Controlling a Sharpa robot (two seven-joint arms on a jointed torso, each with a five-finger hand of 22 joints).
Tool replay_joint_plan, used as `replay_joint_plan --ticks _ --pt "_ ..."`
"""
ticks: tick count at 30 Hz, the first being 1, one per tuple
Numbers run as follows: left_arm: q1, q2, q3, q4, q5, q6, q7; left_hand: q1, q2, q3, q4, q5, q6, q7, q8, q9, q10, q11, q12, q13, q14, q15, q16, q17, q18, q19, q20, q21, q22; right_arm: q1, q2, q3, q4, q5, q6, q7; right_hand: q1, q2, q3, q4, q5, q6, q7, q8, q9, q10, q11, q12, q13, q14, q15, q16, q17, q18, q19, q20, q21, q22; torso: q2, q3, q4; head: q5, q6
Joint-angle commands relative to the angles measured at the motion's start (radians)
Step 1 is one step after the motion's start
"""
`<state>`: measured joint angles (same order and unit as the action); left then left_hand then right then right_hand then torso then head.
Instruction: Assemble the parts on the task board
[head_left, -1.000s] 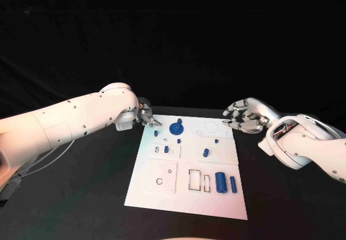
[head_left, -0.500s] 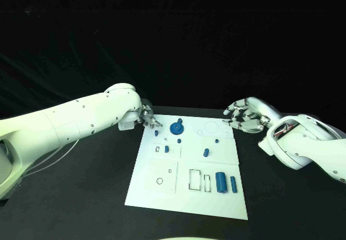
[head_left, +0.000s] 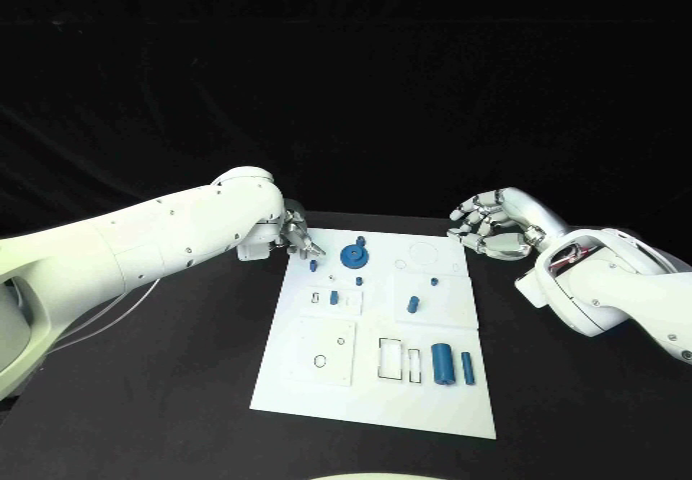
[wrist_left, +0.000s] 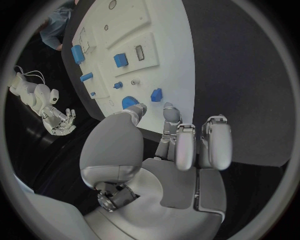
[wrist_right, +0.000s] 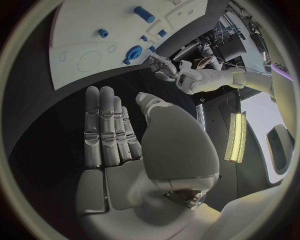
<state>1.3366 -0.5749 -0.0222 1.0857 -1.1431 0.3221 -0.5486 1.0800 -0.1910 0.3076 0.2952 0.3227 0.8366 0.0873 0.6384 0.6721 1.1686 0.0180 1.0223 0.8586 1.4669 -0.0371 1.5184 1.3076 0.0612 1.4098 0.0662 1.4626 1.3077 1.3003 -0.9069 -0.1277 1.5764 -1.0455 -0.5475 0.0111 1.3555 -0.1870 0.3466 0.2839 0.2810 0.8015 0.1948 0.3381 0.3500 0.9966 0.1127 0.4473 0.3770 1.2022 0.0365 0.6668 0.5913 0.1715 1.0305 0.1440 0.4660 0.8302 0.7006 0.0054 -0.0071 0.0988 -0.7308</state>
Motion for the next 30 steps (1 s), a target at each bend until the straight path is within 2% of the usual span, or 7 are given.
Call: replay_joint_plan --ticks 1,30 --pt "0.0 0.005 0.0 0.001 0.005 0.025 0.018 0.005 0.009 -0.003 -0.003 -0.006 -0.002 0.004 0.0 -0.002 -0.006 0.001 -0.003 0.0 0.078 -0.003 0.001 0.188 -0.009 -0.004 0.001 -0.003 0.052 0.0 0.002 0.0 -0.002 0.075 -0.027 0.05 0.001 -0.009 0.004 0.0 0.004 -0.006 0.0 0.003 0.001 -0.002 0.005 -0.007 -0.014 0.006 0.005 -0.018 -0.006 0.012 0.008 0.004 -0.016 -0.016 0.0 -0.0002 -0.0004 0.001 -0.001" --pt "-0.004 0.018 -0.006 -0.013 0.007 0.058 0.025 0.049 0.02 0.008 -0.005 -0.005 0.0 0.004 0.002 -0.005 -0.011 0.001 0.004 0.002 0.079 -0.002 0.005 0.192 -0.009 -0.003 0.002 -0.001 0.057 0.0 0.006 0.0 -0.007 0.113 -0.035 0.066 0.004 -0.007 0.007 -0.001 0.006 -0.011 0.001 0.008 0.003 0.002 0.005 -0.013 -0.039 0.015 0.006 -0.046 -0.01 0.011 0.022 0.004 -0.042 -0.043 0.0 -0.0001 -0.001 0.003 -0.006"
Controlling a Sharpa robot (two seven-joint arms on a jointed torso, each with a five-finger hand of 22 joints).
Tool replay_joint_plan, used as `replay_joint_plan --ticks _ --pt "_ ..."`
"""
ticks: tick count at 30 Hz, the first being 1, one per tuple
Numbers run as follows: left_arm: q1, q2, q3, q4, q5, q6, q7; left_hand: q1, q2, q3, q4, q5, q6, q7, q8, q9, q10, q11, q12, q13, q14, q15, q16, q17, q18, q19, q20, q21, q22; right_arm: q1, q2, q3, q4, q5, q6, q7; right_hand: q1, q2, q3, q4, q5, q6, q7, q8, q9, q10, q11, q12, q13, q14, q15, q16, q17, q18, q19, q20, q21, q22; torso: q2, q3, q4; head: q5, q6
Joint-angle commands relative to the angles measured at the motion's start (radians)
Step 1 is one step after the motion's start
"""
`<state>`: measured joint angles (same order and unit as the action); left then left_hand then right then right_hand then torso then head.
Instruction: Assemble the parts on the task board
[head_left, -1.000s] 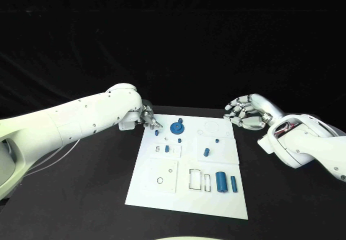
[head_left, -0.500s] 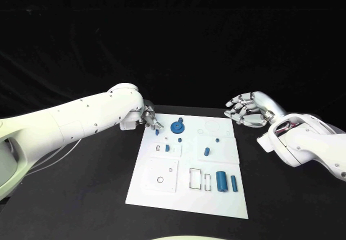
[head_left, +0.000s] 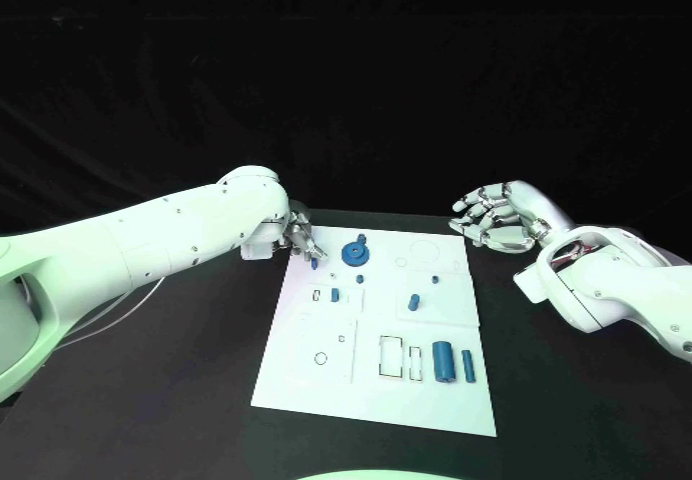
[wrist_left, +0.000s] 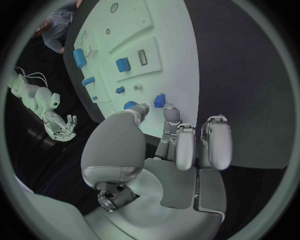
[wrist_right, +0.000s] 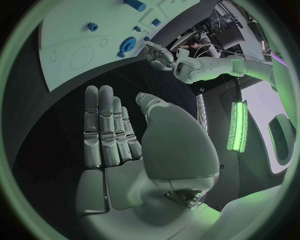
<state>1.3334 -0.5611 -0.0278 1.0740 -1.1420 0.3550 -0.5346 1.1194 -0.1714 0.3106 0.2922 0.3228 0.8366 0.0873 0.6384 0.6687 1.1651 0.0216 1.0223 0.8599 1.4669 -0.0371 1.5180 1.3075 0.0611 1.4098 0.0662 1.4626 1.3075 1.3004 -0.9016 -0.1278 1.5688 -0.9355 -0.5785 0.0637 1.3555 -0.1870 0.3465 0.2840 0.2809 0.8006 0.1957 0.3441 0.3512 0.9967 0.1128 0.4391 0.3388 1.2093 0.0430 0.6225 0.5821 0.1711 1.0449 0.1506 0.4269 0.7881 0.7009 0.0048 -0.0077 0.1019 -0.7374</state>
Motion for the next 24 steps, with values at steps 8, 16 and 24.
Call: replay_joint_plan --ticks 8,16,24 --pt "-0.001 0.005 -0.002 -0.003 0.007 0.03 0.01 0.022 0.005 0.01 -0.002 -0.004 0.001 0.003 0.002 -0.003 -0.007 -0.003 0.007 0.002 0.079 -0.003 0.006 0.194 -0.009 -0.003 0.002 -0.001 0.057 0.0 0.001 0.0 0.0 0.003 -0.005 0.014 0.005 -0.006 0.007 -0.001 0.008 -0.01 0.0 0.003 0.002 0.003 0.005 -0.006 -0.006 0.01 -0.001 -0.008 -0.001 0.011 0.011 -0.002 -0.009 -0.007 0.0 0.0006 0.0001 0.0 -0.001" --pt "-0.001 0.005 -0.002 -0.002 0.009 0.024 0.01 0.049 0.025 0.025 -0.003 -0.001 0.005 0.001 0.004 -0.005 -0.005 -0.005 0.013 0.005 0.08 -0.004 0.008 0.196 -0.01 -0.003 0.002 0.0 0.059 0.0 0.002 0.0 -0.001 0.003 -0.005 0.014 0.005 -0.006 0.007 -0.001 0.008 -0.01 0.0 0.003 0.002 0.003 0.005 -0.006 -0.006 0.01 -0.001 -0.008 -0.001 0.011 0.011 -0.002 -0.009 -0.007 0.0 0.0013 -0.0003 0.0 -0.002" --pt "-0.002 0.004 -0.002 -0.001 0.019 0.021 0.012 0.116 0.05 0.065 -0.009 -0.001 0.009 -0.006 0.007 -0.008 -0.001 -0.011 0.019 0.006 0.082 -0.01 0.012 0.201 -0.01 -0.001 -0.001 0.001 0.063 0.0 0.003 0.0 -0.002 0.003 -0.005 0.015 0.005 -0.006 0.007 -0.001 0.008 -0.01 0.0 0.003 0.002 0.003 0.005 -0.006 -0.006 0.01 -0.001 -0.008 -0.001 0.011 0.011 -0.002 -0.009 -0.007 -0.001 0.0013 -0.0003 0.001 -0.002"
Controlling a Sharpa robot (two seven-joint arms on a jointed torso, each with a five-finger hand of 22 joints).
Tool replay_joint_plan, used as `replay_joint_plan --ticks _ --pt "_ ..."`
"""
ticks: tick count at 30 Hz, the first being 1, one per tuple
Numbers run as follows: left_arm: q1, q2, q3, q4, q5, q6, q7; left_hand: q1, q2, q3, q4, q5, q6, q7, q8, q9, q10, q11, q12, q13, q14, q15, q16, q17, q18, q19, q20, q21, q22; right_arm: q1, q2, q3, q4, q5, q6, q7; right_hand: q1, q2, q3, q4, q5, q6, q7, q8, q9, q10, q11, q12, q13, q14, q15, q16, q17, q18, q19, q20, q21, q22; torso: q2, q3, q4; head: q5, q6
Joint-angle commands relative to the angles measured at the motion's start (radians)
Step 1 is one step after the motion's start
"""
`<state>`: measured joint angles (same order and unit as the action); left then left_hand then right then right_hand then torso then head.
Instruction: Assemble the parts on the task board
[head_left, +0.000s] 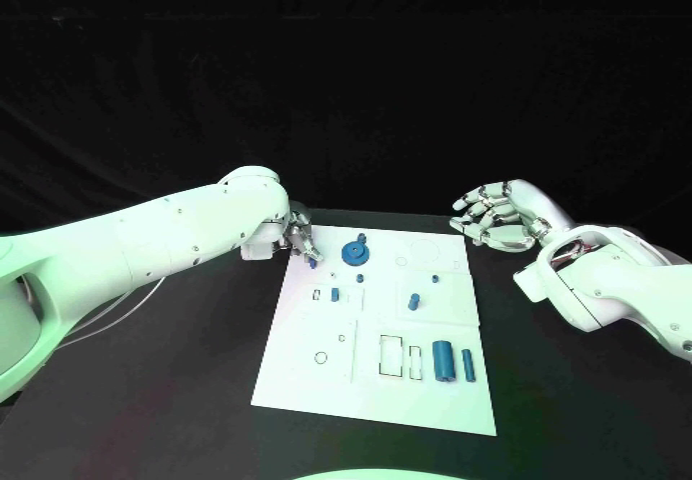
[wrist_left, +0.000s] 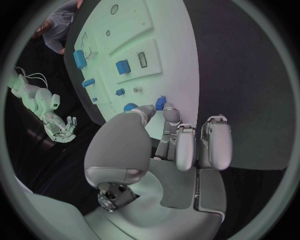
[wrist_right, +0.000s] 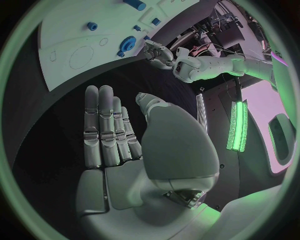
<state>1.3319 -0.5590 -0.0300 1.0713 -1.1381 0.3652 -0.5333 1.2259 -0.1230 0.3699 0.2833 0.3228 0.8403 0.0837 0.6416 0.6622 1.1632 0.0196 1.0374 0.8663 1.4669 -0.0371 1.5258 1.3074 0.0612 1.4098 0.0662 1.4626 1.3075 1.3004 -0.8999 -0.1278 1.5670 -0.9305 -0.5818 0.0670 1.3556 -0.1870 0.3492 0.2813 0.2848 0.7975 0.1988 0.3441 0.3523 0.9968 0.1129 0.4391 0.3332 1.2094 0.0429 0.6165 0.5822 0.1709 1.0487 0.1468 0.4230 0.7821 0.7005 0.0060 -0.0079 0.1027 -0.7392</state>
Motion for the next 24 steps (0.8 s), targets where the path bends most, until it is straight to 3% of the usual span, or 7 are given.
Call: replay_joint_plan --ticks 1,6,11,17,24 --pt "0.0 0.002 0.0 0.002 0.016 0.011 0.012 0.019 0.004 0.012 -0.002 -0.001 0.005 -0.003 0.005 -0.002 0.001 -0.01 0.004 -0.001 0.082 -0.01 0.004 0.201 -0.01 -0.001 -0.001 0.001 0.064 0.0 0.001 0.0 0.0 -0.002 -0.002 0.011 0.005 -0.006 0.005 0.001 0.004 -0.007 -0.003 0.003 0.001 0.003 0.005 -0.006 -0.001 0.01 0.0 -0.002 -0.001 0.012 0.007 0.001 -0.005 -0.001 0.0 -0.0003 -0.0001 0.001 -0.001" --pt "0.0 0.002 0.0 0.002 0.031 0.009 0.018 0.099 0.013 0.095 -0.03 -0.001 0.001 -0.006 0.009 -0.001 0.003 -0.014 0.001 -0.006 0.082 -0.014 0.005 0.201 -0.011 -0.001 -0.003 0.002 0.066 0.0 0.002 0.0 -0.001 -0.002 -0.003 0.012 0.006 -0.006 0.005 0.001 0.004 -0.007 -0.003 0.004 0.001 0.003 0.005 -0.006 -0.004 0.01 0.0 -0.005 -0.001 0.012 0.008 0.001 -0.008 -0.004 0.0 -0.0005 0.0002 0.001 -0.002" --pt "0.0 0.0 0.0 0.003 0.056 0.002 0.022 0.132 0.011 0.179 -0.057 -0.001 -0.002 -0.003 0.02 0.004 0.013 -0.014 0.002 -0.006 0.083 -0.015 0.007 0.205 -0.011 -0.001 -0.004 0.002 0.068 0.0 0.002 0.0 -0.001 -0.002 -0.004 0.013 0.006 -0.006 0.005 0.001 0.005 -0.007 -0.003 0.004 0.001 0.003 0.005 -0.007 -0.005 0.01 0.0 -0.006 -0.001 0.012 0.009 0.001 -0.009 -0.005 0.0 -0.0002 -0.0003 0.001 -0.003" --pt "-0.002 -0.015 0.0 0.02 0.088 -0.031 0.021 0.127 -0.002 0.251 -0.081 -0.001 0.0 -0.002 0.032 0.012 0.03 -0.012 0.013 0.004 0.085 -0.013 0.01 0.21 -0.012 0.004 -0.005 0.006 0.075 0.0 0.003 0.0 -0.002 -0.001 -0.008 0.015 0.006 -0.007 0.005 0.001 0.005 -0.008 -0.002 0.004 0.002 0.003 0.005 -0.007 -0.006 0.01 0.0 -0.008 -0.001 0.011 0.009 0.002 -0.01 -0.006 0.0 0.0003 -0.0008 0.002 -0.003" --pt "-0.003 -0.068 0.001 0.095 0.137 -0.102 0.016 0.106 -0.034 0.32 -0.112 -0.001 0.008 -0.005 0.045 0.02 0.055 -0.016 0.031 0.022 0.089 -0.016 0.016 0.218 -0.016 0.018 -0.008 0.015 0.092 0.0 0.0 0.0 -0.002 0.001 -0.011 0.017 0.005 -0.007 0.005 0.001 0.005 -0.009 -0.002 0.004 0.002 0.003 0.006 -0.008 -0.008 0.01 0.0 -0.01 -0.001 0.011 0.01 0.002 -0.013 -0.008 -0.003 0.0013 0.0023 0.003 -0.003"
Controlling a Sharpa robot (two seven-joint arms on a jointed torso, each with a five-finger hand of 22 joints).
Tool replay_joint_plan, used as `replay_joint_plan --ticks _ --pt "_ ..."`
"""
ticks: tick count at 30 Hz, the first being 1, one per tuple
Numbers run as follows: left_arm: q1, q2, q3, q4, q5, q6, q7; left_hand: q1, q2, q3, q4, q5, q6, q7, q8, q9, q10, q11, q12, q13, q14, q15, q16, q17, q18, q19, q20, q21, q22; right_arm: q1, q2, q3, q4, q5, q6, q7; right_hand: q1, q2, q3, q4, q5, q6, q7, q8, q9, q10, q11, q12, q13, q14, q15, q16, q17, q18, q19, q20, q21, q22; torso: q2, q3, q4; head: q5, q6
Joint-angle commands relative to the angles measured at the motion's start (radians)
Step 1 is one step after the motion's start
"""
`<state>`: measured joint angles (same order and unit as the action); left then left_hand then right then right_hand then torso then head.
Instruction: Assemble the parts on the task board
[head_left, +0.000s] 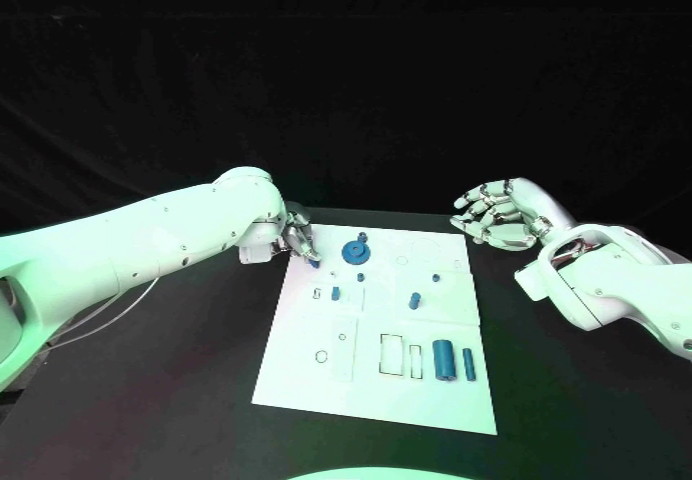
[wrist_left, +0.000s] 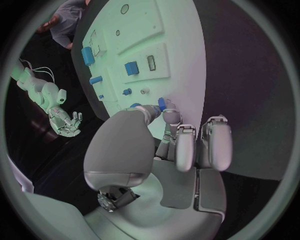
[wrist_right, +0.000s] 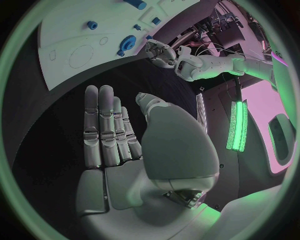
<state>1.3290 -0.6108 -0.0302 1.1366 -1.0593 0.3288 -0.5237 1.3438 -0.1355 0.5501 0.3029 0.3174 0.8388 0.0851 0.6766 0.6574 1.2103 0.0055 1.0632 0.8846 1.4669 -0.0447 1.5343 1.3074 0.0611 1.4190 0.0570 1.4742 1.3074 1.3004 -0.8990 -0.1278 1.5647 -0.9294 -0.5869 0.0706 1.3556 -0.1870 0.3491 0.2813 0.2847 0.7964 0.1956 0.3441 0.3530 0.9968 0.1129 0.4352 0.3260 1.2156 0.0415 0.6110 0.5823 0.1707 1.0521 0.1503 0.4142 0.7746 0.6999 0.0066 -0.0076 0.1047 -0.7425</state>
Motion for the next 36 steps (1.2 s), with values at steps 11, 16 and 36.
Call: replay_joint_plan --ticks 11,16,36 --pt "-0.005 -0.147 0.002 0.231 0.012 -0.186 0.008 -0.039 -0.054 0.201 -0.161 0.005 0.024 -0.011 0.02 0.029 0.035 -0.008 0.023 0.024 0.092 -0.014 0.012 0.226 -0.021 0.026 -0.003 0.016 0.114 0.0 -0.006 0.0 0.002 0.009 -0.01 0.017 0.004 -0.007 0.004 0.002 0.006 -0.008 0.002 0.005 0.001 0.002 0.006 -0.004 -0.003 0.004 0.002 -0.007 -0.001 0.011 0.007 -0.001 -0.007 -0.003 -0.01 0.0031 0.0087 0.005 -0.006" --pt "-0.021 -0.183 0.001 0.292 -0.049 -0.219 0.025 -0.042 -0.059 0.208 -0.164 0.004 0.026 -0.012 0.021 0.029 0.039 -0.008 0.025 0.026 0.092 -0.014 0.013 0.227 -0.022 0.029 -0.004 0.017 0.117 0.0 -0.007 0.0 0.002 0.011 -0.01 0.019 0.0 -0.007 0.003 0.004 0.006 -0.009 0.002 0.005 0.001 0.002 0.007 -0.005 -0.007 0.004 0.003 -0.012 -0.001 0.011 0.008 -0.001 -0.011 -0.008 -0.012 0.0018 0.0098 0.007 -0.009" --pt "-0.095 -0.207 -0.003 0.37 -0.172 -0.265 0.102 -0.047 -0.072 0.221 -0.173 0.003 0.03 -0.014 0.023 0.03 0.046 -0.01 0.028 0.031 0.094 -0.016 0.017 0.232 -0.024 0.036 -0.005 0.022 0.125 -0.001 -0.007 0.0 -0.001 0.015 -0.009 0.022 -0.005 -0.003 0.002 0.006 0.007 -0.011 0.003 0.006 0.001 0.001 0.008 -0.005 -0.013 0.004 0.004 -0.018 -0.001 0.011 0.01 0.0 -0.017 -0.014 -0.008 0.002 0.0074 0.006 -0.012"
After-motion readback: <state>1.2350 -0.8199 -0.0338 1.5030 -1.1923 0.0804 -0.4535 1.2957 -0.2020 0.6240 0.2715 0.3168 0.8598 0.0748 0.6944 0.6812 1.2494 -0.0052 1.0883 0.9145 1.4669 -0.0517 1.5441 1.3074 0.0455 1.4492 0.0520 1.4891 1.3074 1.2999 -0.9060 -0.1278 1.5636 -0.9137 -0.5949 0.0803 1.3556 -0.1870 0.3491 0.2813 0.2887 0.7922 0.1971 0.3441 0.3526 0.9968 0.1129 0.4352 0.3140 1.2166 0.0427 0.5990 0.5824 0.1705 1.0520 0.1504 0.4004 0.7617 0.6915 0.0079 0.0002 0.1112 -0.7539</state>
